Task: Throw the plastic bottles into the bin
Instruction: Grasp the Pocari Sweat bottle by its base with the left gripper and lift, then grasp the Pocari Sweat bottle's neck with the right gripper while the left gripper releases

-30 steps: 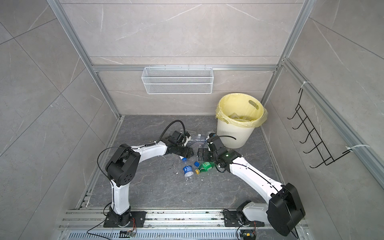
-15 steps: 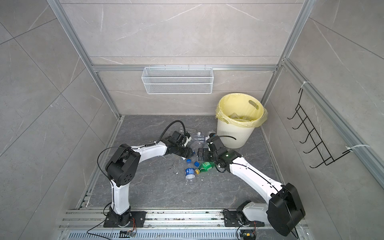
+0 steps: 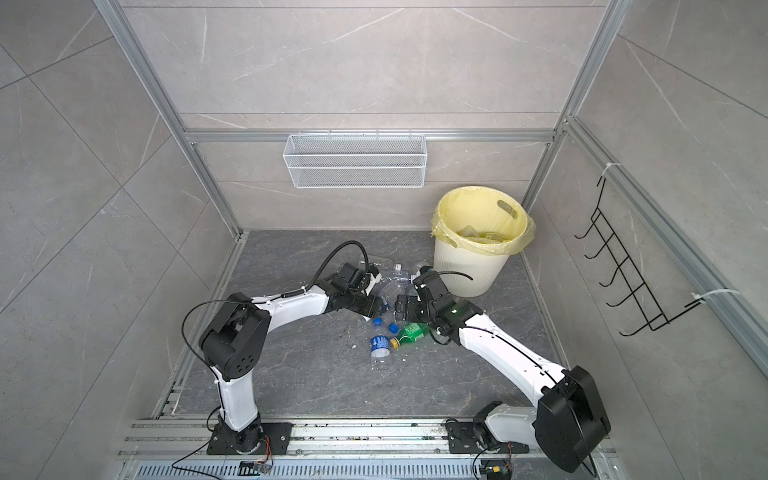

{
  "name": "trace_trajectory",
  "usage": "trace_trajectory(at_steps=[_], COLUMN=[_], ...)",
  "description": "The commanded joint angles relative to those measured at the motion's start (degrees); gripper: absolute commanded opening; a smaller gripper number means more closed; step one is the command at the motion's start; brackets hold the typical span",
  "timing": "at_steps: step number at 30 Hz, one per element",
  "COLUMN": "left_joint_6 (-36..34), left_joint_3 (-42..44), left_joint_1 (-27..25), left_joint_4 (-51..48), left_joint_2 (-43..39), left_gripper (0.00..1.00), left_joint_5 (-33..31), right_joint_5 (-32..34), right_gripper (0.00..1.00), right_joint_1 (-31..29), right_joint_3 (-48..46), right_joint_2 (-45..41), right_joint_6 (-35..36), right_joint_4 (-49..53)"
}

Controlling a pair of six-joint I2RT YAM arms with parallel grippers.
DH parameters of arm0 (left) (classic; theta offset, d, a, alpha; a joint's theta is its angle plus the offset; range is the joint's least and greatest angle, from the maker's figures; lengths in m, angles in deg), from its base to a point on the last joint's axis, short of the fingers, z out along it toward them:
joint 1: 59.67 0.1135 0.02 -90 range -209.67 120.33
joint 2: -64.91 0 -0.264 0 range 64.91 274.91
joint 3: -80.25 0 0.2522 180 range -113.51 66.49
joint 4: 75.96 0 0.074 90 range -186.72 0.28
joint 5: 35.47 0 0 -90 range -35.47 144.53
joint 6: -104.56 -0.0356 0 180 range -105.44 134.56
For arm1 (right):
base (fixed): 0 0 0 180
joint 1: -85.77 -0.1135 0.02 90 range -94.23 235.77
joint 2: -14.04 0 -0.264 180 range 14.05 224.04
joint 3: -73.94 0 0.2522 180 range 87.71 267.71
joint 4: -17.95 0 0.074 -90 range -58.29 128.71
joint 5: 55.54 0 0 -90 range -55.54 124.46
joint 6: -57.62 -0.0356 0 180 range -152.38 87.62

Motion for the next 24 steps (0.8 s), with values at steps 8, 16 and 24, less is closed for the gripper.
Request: trace_trajectory(at_steps=[8, 16, 24], left_joint_6=[3.0, 7.1, 10.3], left_joint_3=[2.5, 7.2, 10.2], left_joint_1=[-0.2, -0.2, -0.2], left_joint_4=[5.3, 11.4, 16.0], left_joint_2=[-10.0, -16.2, -20.2], left_gripper=[0.61, 0.61, 0.62], left_joint_5=[1.2, 5.6, 8.9], right_joint_5=[-1.5, -6.0, -7.0], right_gripper=[1.00, 1.00, 0.99], right_joint_1=[1.6, 3.6, 3.6], right_joint_3=[6.0, 11.5, 15.4], right_joint_2=[1.7, 5.2, 10.2], right_joint_6=[-7.1, -11.6, -13.3], right_joint_4=[-3.5, -7.3, -9.5])
